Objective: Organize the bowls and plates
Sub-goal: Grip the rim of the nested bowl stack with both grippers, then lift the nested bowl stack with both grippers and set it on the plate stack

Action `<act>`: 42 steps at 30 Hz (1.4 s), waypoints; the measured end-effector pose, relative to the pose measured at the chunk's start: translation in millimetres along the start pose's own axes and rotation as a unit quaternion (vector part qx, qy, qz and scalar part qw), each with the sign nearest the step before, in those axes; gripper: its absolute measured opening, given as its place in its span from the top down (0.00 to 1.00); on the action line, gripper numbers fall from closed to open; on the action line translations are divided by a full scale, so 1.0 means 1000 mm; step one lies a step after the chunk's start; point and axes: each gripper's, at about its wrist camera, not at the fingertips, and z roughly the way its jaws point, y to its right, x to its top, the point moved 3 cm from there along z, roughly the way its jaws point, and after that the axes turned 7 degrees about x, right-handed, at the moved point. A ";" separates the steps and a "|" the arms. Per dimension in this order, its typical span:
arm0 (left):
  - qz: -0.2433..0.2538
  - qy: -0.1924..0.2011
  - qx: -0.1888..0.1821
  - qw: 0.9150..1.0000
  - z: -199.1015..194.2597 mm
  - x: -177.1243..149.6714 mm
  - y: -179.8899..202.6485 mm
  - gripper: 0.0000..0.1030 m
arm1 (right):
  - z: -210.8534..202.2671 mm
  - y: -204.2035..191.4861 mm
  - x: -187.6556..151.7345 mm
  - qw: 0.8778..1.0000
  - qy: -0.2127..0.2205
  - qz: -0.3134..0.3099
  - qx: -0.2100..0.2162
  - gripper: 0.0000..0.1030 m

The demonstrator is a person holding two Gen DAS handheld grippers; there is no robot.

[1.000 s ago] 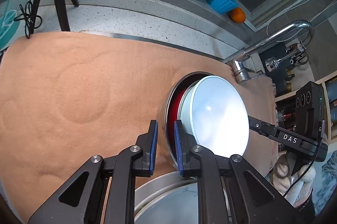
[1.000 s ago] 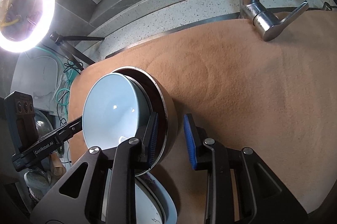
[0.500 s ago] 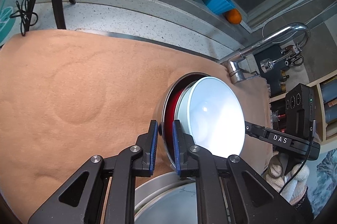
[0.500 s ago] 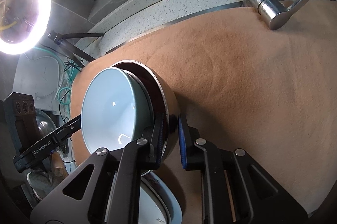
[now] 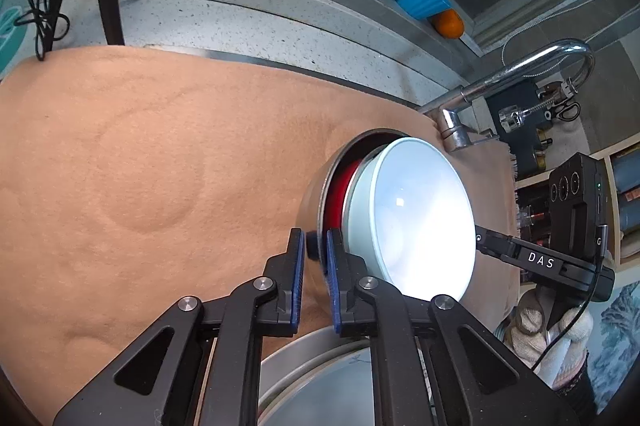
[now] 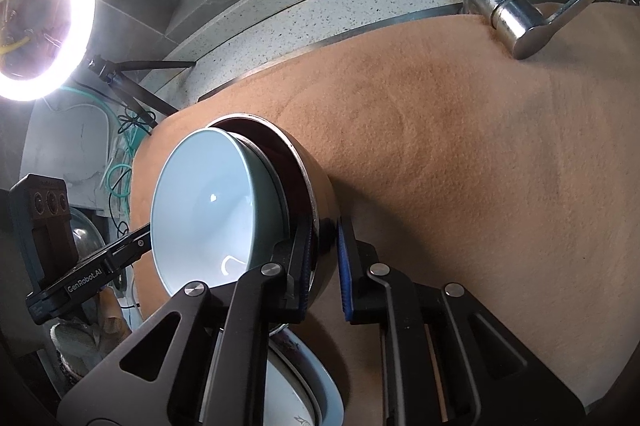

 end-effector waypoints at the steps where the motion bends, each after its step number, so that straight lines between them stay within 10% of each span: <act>1: 0.003 0.001 0.003 1.000 0.000 0.000 0.001 0.91 | 0.000 0.000 0.000 1.000 0.000 0.001 0.000 0.88; 42: 0.002 0.054 -0.024 0.998 -0.086 -0.045 0.006 0.91 | -0.054 -0.054 -0.054 0.999 0.010 -0.045 0.012 0.88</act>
